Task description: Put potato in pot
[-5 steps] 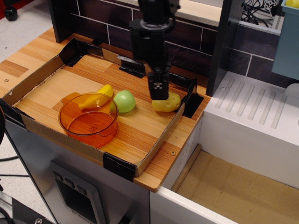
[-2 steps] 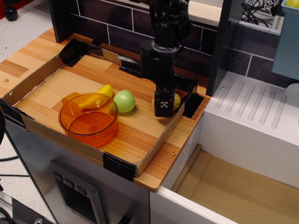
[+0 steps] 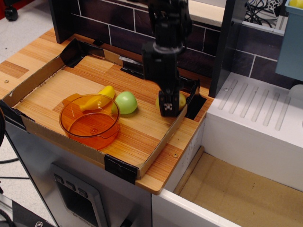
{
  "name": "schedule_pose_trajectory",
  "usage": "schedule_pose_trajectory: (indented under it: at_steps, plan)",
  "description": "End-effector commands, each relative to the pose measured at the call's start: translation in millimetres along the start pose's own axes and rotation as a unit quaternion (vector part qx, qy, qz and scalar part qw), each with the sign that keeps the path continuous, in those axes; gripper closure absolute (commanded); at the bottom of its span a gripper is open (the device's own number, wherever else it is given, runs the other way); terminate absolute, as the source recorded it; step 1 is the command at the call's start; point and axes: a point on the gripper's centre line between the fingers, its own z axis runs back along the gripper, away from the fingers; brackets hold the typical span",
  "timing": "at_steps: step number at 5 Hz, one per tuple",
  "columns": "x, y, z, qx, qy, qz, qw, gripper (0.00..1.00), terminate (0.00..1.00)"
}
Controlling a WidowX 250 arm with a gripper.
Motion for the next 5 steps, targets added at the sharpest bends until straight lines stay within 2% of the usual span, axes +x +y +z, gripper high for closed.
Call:
schedule_pose_trajectory:
  at_steps: [1,2,3,4,5]
  plan:
    - [35.1,-10.9,93.7,-0.019,0.063,-0.025,0.9975,1.00,0.00]
    - [66.0,-4.5,99.3,0.003,0.061,-0.041,0.9973,1.00,0.00]
    - [86.5,8.6,90.3,0.000,0.049,-0.057,0.9972,1.00,0.00]
    - [98.7,20.5,81.1,-0.012,0.042,-0.069,0.9967,1.00,0.00]
    - [101.4,26.4,73.6,-0.009,0.035,-0.077,0.9964,1.00,0.00]
